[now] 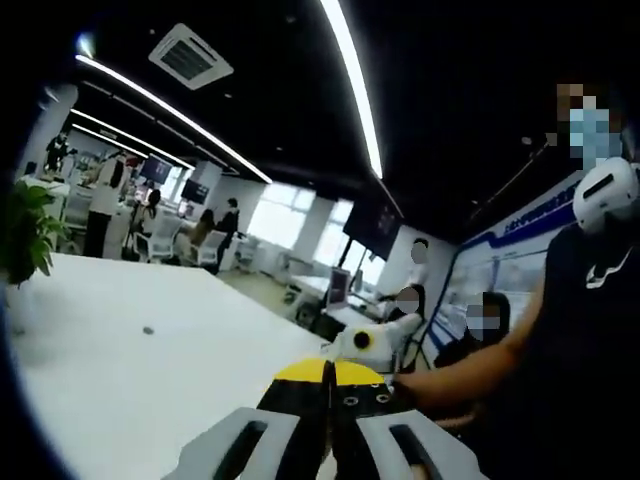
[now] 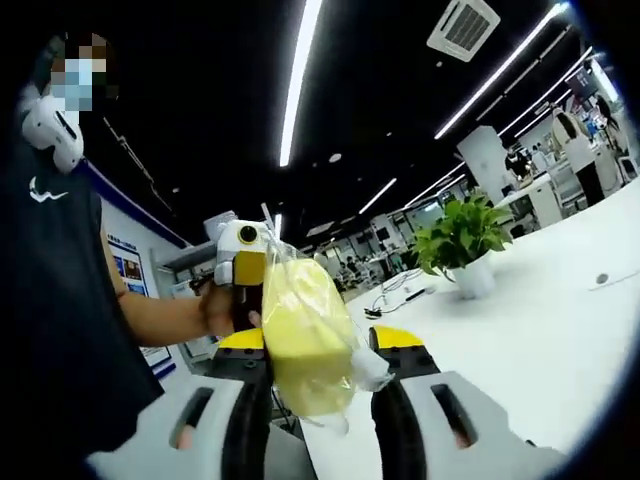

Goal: Compare the silicone blocks by pressing each to a similar depth, holding the contact briefly, and releasing to observe deformation and rebound differences across the visible hardness samples.

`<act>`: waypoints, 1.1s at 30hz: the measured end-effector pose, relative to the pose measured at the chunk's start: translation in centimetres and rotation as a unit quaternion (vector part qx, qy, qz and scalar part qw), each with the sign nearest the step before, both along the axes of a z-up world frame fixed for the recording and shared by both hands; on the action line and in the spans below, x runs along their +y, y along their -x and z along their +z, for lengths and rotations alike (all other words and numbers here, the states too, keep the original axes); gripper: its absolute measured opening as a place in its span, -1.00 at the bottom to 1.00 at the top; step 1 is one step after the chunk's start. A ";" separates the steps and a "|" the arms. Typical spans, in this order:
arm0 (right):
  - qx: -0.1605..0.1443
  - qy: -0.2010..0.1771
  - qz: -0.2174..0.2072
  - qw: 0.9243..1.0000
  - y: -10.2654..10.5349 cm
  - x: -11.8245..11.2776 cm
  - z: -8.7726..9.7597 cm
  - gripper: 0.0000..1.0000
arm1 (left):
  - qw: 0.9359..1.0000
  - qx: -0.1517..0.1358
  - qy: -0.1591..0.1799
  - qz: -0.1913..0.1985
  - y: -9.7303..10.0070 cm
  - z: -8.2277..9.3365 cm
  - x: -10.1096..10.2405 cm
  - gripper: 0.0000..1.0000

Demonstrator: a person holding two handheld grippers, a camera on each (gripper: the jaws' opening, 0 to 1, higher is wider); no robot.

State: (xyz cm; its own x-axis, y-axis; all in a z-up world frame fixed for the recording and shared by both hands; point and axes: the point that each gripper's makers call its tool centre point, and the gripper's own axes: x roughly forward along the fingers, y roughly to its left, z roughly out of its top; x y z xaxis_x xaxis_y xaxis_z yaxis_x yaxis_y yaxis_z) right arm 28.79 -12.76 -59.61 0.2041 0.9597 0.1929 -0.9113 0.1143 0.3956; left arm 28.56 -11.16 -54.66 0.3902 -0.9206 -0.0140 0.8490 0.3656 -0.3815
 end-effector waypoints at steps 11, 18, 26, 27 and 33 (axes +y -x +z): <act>-0.034 0.024 0.010 0.999 0.3 0.2 1.4 -0.49 | 1.000 0.006 -0.011 0.028 -0.1 -1.0 1.6 -1.00; -0.030 0.038 0.021 0.999 0.4 0.5 2.1 -0.66 | 1.000 -0.008 -0.007 0.026 0.0 -0.5 1.8 -1.00; -0.012 0.059 0.028 0.998 0.6 0.5 1.9 -0.84 | 1.000 -0.011 -0.004 0.021 0.1 -0.5 1.7 -1.00; -0.013 0.059 0.028 0.998 0.6 0.5 1.9 -0.85 | 1.000 -0.009 -0.003 0.020 0.1 -0.5 1.7 -1.00; 0.000 0.065 0.034 0.997 0.7 0.7 1.7 -0.91 | 1.000 -0.011 -0.003 0.022 0.2 -0.7 1.9 -1.00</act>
State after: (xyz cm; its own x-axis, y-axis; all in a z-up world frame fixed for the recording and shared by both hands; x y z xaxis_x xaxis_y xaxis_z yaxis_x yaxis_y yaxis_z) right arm 28.06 -12.02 -57.86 0.1385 0.9881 0.0669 -0.9189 0.1030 0.3807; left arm 28.38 -9.29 -55.31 0.4308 -0.9024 -0.0095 0.8403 0.4049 -0.3605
